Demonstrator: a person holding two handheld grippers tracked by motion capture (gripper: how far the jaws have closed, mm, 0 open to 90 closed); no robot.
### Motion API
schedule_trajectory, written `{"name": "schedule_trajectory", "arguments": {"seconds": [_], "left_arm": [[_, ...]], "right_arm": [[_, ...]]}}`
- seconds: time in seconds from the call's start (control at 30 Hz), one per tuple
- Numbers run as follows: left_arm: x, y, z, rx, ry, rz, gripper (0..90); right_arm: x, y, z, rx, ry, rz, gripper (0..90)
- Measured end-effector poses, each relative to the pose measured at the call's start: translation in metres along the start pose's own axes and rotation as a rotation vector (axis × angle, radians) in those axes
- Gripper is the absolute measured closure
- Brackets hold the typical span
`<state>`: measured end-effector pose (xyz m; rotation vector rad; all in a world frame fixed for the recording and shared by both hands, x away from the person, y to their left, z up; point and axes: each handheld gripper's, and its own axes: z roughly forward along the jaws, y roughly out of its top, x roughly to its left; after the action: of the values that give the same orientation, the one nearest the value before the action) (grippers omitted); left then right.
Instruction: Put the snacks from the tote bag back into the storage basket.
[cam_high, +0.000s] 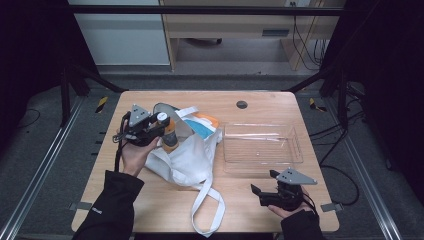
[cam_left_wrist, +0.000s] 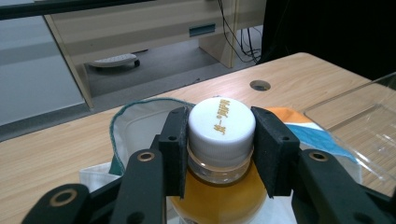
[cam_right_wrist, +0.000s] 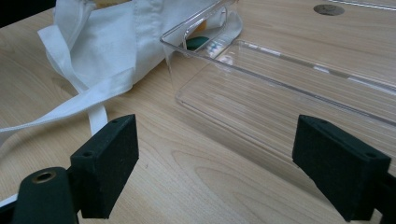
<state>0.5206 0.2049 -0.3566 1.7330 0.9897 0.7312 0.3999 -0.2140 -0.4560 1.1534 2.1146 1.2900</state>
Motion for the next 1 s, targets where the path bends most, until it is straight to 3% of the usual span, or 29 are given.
{"name": "schedule_trajectory", "arguments": {"seconds": [0.33, 0.57, 1.0], "left_arm": [[-0.004, 0.011, -0.019, -0.019, -0.041, -0.017, 58.5], [-0.013, 0.017, -0.029, -0.023, -0.059, 0.013, 58.6], [-0.023, 0.024, -0.04, -0.045, -0.106, 0.026, 58.6]], "right_arm": [[0.001, 0.0, 0.0, 0.003, 0.0, -0.003, 14.7], [0.001, 0.0, 0.0, 0.005, 0.0, -0.004, 14.7], [0.001, -0.001, 0.001, 0.004, 0.003, -0.01, 14.6]]}}
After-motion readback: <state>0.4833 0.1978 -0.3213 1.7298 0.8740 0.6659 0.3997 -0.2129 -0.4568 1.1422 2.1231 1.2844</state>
